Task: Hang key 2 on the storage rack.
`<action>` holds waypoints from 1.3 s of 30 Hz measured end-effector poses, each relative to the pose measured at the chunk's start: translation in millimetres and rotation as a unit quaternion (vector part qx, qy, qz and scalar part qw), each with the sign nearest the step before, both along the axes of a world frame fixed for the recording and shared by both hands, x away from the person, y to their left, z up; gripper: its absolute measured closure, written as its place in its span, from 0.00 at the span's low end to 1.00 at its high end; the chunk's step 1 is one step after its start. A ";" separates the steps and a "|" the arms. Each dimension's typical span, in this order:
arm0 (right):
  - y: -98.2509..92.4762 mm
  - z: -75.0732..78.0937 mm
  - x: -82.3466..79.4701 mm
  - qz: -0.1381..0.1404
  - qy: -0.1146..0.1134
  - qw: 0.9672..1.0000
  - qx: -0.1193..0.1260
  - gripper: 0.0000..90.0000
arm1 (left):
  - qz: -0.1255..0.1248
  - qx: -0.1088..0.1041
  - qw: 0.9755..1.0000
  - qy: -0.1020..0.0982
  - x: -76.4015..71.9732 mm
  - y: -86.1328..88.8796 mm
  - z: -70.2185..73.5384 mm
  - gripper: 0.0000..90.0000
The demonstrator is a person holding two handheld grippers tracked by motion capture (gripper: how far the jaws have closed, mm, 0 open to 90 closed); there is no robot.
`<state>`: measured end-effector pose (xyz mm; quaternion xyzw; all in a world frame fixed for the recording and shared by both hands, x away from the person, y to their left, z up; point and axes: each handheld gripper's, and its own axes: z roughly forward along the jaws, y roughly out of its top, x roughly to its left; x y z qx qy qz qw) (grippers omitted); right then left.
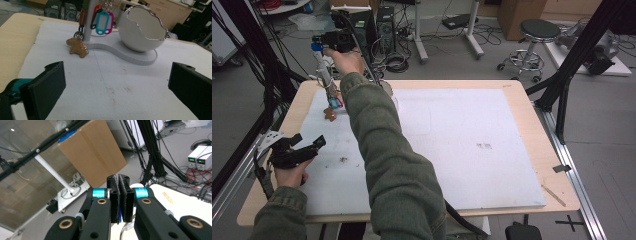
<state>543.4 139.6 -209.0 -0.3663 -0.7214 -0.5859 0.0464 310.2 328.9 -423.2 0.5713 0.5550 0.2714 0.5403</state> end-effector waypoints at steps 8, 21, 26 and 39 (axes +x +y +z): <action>10.2 -7.1 4.0 -0.003 0.009 1.000 -0.002 0.98 | 0.000 0.001 1.000 0.000 0.4 0.4 -0.2 0.02; 11.6 -21.6 4.6 -0.003 0.027 0.999 -0.024 0.97 | -0.002 0.003 1.000 0.001 0.7 0.2 -0.3 0.02; 1.9 -23.6 3.2 -0.003 0.030 0.999 -0.037 0.96 | -0.003 0.003 1.000 0.004 0.5 0.6 0.2 0.02; -34.1 -21.2 -3.3 -0.022 -0.006 0.998 -0.063 0.38 | -0.004 0.009 1.000 0.007 1.2 -0.5 -0.3 0.02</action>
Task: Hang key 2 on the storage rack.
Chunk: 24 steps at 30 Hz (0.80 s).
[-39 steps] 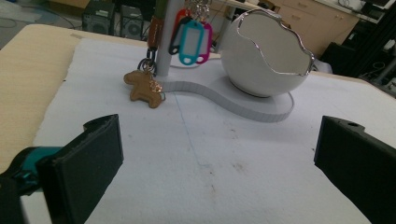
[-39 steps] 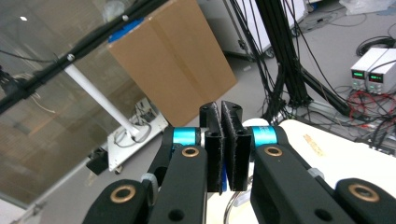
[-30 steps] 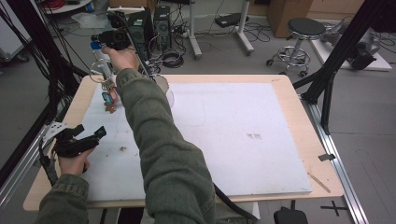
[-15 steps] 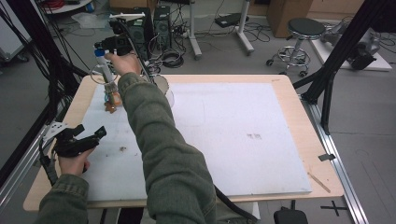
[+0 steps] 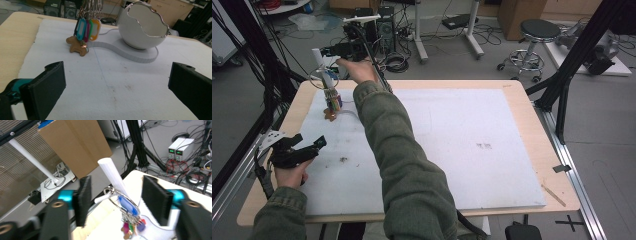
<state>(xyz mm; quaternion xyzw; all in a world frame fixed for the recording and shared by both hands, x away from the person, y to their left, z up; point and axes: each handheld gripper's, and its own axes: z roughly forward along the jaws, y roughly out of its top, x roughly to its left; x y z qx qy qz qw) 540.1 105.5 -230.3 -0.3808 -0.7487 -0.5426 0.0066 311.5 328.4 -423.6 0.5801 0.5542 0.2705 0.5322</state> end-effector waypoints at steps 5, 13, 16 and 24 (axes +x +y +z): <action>-12.8 0.3 -3.7 -0.030 -0.010 0.999 -0.035 0.08 | 0.000 0.003 1.000 -0.001 -0.4 -0.4 0.3 0.02; -40.1 -2.2 -10.4 -0.027 -0.032 0.997 -0.059 0.01 | 0.001 0.007 1.000 0.000 -0.4 -1.6 0.1 0.02; -51.5 -4.0 -13.2 -0.024 -0.040 0.997 -0.065 0.01 | -0.002 0.011 1.000 0.001 -0.5 -1.7 0.1 0.02; -77.1 -10.4 -17.3 -0.025 -0.045 0.996 -0.068 0.01 | -0.002 0.012 1.000 0.002 -1.0 -2.0 0.4 0.02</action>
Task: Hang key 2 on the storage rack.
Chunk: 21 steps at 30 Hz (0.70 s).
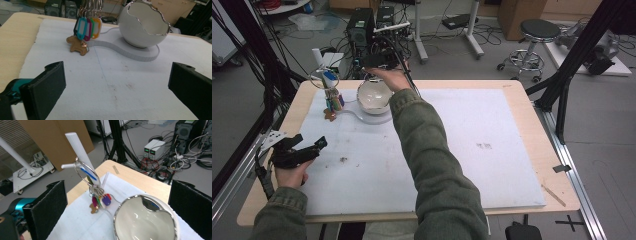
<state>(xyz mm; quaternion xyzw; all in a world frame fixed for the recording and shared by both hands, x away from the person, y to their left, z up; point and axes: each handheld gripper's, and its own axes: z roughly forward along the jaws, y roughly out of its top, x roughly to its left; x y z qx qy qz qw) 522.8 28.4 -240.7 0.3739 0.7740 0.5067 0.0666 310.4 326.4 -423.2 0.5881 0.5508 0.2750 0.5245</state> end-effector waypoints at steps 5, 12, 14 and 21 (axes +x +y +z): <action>-11.9 -8.0 -3.1 0.001 0.002 1.000 -0.005 0.01 | 0.000 0.001 1.000 0.000 0.0 -0.5 -0.1 0.02; -24.5 -15.8 -8.5 0.001 -0.005 1.000 -0.009 0.01 | 0.000 0.002 1.000 0.000 -0.1 -1.0 -0.1 0.02; -30.7 -18.9 -10.4 -0.001 -0.007 1.000 -0.011 0.01 | 0.000 0.002 1.000 0.001 0.0 -1.2 -0.2 0.02; -50.5 -25.7 -17.2 -0.005 -0.004 1.000 -0.001 0.01 | -0.001 0.005 1.000 0.002 -0.8 -1.7 0.4 0.02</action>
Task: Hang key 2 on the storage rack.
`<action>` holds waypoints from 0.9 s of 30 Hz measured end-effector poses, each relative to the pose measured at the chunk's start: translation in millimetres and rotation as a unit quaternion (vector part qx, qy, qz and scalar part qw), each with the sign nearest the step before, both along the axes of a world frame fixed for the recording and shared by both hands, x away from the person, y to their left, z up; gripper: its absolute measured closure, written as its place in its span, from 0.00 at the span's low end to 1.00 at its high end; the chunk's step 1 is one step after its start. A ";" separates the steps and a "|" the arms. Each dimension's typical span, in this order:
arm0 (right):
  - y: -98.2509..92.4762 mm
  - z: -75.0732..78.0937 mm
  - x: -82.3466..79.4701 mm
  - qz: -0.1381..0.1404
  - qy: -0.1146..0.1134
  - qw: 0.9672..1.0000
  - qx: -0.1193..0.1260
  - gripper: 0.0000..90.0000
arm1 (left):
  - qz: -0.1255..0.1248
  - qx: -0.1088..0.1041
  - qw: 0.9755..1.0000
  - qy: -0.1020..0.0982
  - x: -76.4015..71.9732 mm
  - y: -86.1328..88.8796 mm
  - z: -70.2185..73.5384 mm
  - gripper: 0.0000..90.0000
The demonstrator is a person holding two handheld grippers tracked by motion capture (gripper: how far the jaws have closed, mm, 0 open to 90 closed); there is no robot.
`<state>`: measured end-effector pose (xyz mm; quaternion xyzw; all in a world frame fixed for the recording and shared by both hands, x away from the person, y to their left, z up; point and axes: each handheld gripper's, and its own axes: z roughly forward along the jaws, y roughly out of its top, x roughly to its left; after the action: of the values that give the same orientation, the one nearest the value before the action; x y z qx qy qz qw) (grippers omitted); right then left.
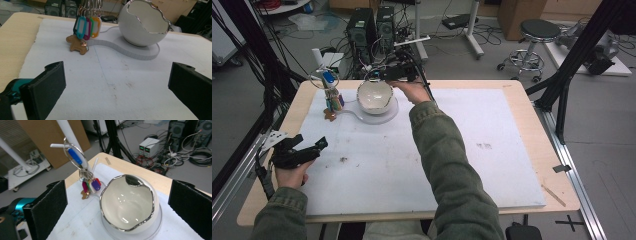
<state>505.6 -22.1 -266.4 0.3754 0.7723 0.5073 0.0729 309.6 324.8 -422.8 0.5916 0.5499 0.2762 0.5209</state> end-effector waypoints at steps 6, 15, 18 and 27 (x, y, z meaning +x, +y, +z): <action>-16.7 -6.2 -8.0 0.000 -0.011 1.000 0.005 0.02 | 0.000 0.001 1.000 0.000 0.0 -0.1 -0.2 0.02; -43.7 -16.8 -18.7 -0.014 -0.019 1.000 -0.003 0.01 | 0.000 0.003 1.000 0.001 0.0 -0.7 -0.3 0.02; -52.7 -18.6 -22.2 -0.020 -0.025 0.999 0.002 0.02 | 0.000 0.003 1.000 0.001 0.0 -0.7 -0.4 0.02; -78.6 -25.8 -33.1 -0.023 -0.029 0.999 0.028 0.02 | -0.001 0.007 1.000 0.003 -0.3 -1.5 -0.5 0.02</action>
<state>472.5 -100.7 -292.2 0.3803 0.7464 0.5376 0.0962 309.3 323.3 -423.3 0.5964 0.5488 0.2778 0.5157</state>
